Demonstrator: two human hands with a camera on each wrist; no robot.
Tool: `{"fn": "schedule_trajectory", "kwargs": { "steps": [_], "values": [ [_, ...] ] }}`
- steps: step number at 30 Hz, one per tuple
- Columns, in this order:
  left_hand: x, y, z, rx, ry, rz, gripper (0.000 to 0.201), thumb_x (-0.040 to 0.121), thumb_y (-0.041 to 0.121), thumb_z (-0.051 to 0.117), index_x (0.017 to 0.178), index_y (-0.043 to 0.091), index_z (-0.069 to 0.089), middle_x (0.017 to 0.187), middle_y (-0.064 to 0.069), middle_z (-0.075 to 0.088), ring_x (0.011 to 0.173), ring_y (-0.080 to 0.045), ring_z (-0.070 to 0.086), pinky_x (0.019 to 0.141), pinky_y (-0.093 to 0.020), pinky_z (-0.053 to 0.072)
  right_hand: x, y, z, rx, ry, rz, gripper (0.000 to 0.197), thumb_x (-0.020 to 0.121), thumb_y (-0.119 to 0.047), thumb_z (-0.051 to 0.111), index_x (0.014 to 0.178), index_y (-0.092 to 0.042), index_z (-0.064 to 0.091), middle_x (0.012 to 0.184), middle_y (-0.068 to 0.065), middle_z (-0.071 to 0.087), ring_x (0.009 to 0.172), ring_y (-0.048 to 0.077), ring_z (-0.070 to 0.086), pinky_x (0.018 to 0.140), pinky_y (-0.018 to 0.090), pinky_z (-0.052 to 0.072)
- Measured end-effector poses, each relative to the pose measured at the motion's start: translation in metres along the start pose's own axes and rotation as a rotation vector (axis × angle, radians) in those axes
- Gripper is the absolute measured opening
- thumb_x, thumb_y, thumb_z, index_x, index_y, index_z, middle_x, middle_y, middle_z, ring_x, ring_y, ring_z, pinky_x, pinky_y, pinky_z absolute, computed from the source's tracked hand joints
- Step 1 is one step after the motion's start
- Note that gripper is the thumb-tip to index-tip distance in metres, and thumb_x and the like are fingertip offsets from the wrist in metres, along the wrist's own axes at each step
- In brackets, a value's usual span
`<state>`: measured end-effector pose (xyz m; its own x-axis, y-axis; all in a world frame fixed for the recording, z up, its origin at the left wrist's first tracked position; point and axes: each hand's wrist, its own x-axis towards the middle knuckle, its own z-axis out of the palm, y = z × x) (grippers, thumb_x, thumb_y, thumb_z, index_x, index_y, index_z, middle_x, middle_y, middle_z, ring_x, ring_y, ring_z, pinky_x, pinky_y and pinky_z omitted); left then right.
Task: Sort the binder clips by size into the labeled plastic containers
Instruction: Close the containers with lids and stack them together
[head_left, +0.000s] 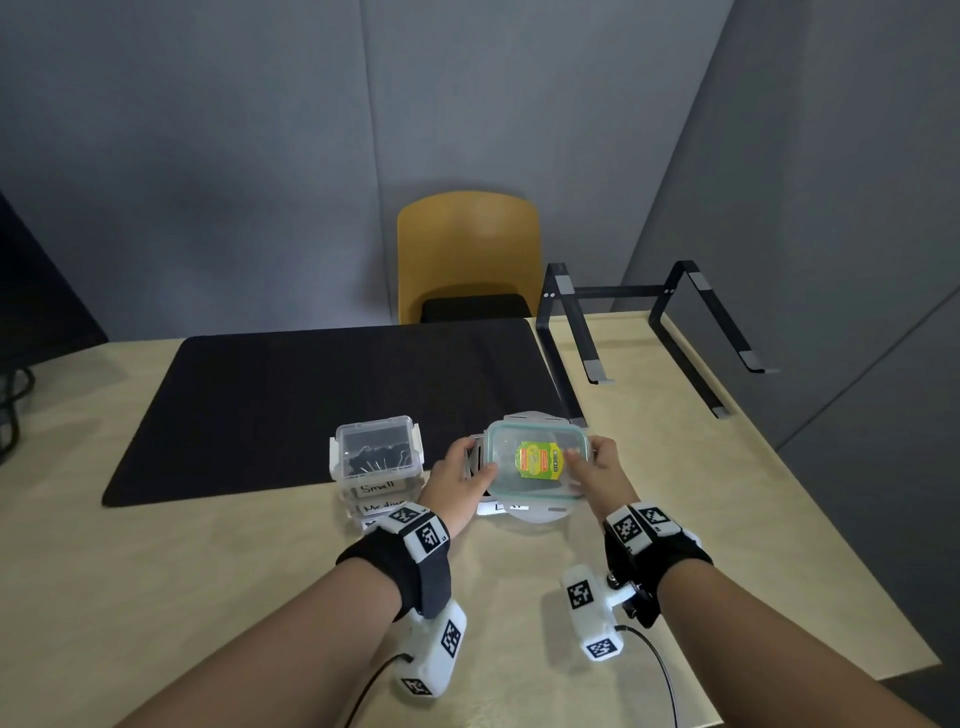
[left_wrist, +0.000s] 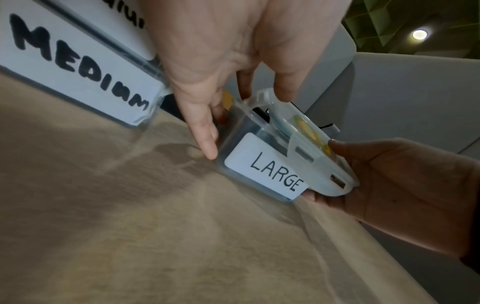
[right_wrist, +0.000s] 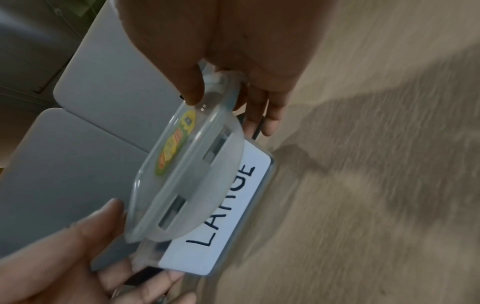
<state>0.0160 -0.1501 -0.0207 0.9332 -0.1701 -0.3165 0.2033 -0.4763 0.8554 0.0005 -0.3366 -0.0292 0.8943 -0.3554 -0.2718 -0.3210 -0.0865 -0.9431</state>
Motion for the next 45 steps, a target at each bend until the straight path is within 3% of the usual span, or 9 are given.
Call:
{"fn": "schedule_trajectory", "kwargs": {
  "steps": [3, 11, 16, 21, 24, 30, 35, 40, 45],
  "values": [
    [0.001, 0.003, -0.001, -0.029, -0.003, 0.004, 0.039, 0.09, 0.036, 0.055, 0.127, 0.035, 0.045, 0.113, 0.005, 0.047, 0.115, -0.023, 0.051, 0.094, -0.05, 0.048, 0.001, 0.0, -0.003, -0.002, -0.022, -0.001, 0.017, 0.096, -0.014, 0.05, 0.109, -0.013, 0.038, 0.091, 0.001, 0.053, 0.08, 0.016, 0.054, 0.081, 0.04, 0.048],
    [0.009, 0.007, -0.001, -0.025, 0.129, -0.013, 0.027, 0.087, 0.03, 0.057, 0.104, 0.014, 0.044, 0.105, -0.01, 0.056, 0.099, -0.03, 0.059, 0.086, -0.047, 0.051, 0.011, -0.01, 0.004, -0.159, -0.036, -0.028, 0.024, 0.094, -0.024, 0.055, 0.107, -0.014, 0.038, 0.094, 0.003, 0.053, 0.084, 0.019, 0.054, 0.07, 0.028, 0.043],
    [0.01, 0.005, -0.001, 0.094, 0.099, -0.09, 0.025, 0.089, 0.022, 0.052, 0.107, 0.013, 0.037, 0.1, -0.01, 0.057, 0.086, -0.03, 0.062, 0.075, -0.036, 0.051, 0.013, -0.008, 0.013, -0.266, -0.046, -0.003, 0.023, 0.094, -0.025, 0.055, 0.105, -0.012, 0.04, 0.091, 0.002, 0.051, 0.079, 0.015, 0.05, 0.06, 0.018, 0.037],
    [0.015, -0.001, 0.001, 0.144, 0.068, -0.097, 0.048, 0.091, 0.025, 0.047, 0.137, 0.022, 0.031, 0.121, -0.011, 0.058, 0.1, -0.035, 0.061, 0.088, -0.043, 0.052, 0.014, -0.013, 0.013, -0.348, -0.067, 0.021, 0.027, 0.093, -0.03, 0.056, 0.109, -0.011, 0.044, 0.094, 0.002, 0.053, 0.073, 0.011, 0.05, 0.059, 0.021, 0.036],
    [0.019, -0.007, 0.002, 0.071, 0.004, -0.049, 0.057, 0.094, 0.022, 0.041, 0.146, 0.034, 0.02, 0.131, -0.007, 0.054, 0.107, -0.032, 0.059, 0.093, -0.047, 0.05, 0.012, -0.016, 0.015, -0.412, -0.11, 0.061, 0.037, 0.095, -0.032, 0.053, 0.122, -0.008, 0.043, 0.099, 0.004, 0.054, 0.086, 0.019, 0.052, 0.073, 0.026, 0.037],
    [0.019, -0.011, 0.007, 0.262, -0.003, 0.076, 0.056, 0.1, 0.018, 0.031, 0.15, 0.031, 0.009, 0.15, -0.01, 0.027, 0.131, -0.025, 0.039, 0.104, -0.026, 0.031, 0.012, -0.019, 0.015, -0.48, -0.177, 0.114, 0.045, 0.096, -0.036, 0.048, 0.133, -0.012, 0.037, 0.111, 0.007, 0.056, 0.098, 0.024, 0.054, 0.083, 0.027, 0.038],
    [0.012, -0.004, 0.012, 0.738, 0.037, 0.236, 0.059, 0.099, 0.009, 0.028, 0.151, 0.015, 0.002, 0.16, -0.001, -0.008, 0.147, -0.021, -0.009, 0.121, -0.037, 0.011, 0.019, -0.015, 0.015, -0.718, -0.117, 0.174, 0.072, 0.088, -0.055, 0.051, 0.146, -0.023, 0.023, 0.138, 0.016, 0.042, 0.125, 0.037, 0.043, 0.106, 0.046, 0.035],
    [0.014, 0.002, 0.011, 0.809, -0.048, 0.224, 0.06, 0.098, -0.001, 0.025, 0.149, 0.006, -0.005, 0.159, -0.006, -0.009, 0.147, -0.02, -0.009, 0.12, -0.03, 0.004, 0.006, -0.02, 0.018, -0.853, 0.119, 0.047, 0.07, 0.082, -0.054, 0.061, 0.133, -0.013, 0.036, 0.126, 0.016, 0.046, 0.115, 0.033, 0.048, 0.095, 0.041, 0.042],
    [0.009, -0.004, 0.004, 0.597, -0.161, 0.237, 0.061, 0.103, 0.032, 0.027, 0.15, 0.01, -0.005, 0.158, -0.002, -0.014, 0.146, -0.02, -0.012, 0.119, -0.03, 0.001, 0.008, -0.016, 0.023, -0.647, 0.053, 0.089, 0.051, 0.086, -0.044, 0.061, 0.113, -0.002, 0.049, 0.112, 0.017, 0.058, 0.1, 0.033, 0.058, 0.079, 0.037, 0.046]
  ]
}}
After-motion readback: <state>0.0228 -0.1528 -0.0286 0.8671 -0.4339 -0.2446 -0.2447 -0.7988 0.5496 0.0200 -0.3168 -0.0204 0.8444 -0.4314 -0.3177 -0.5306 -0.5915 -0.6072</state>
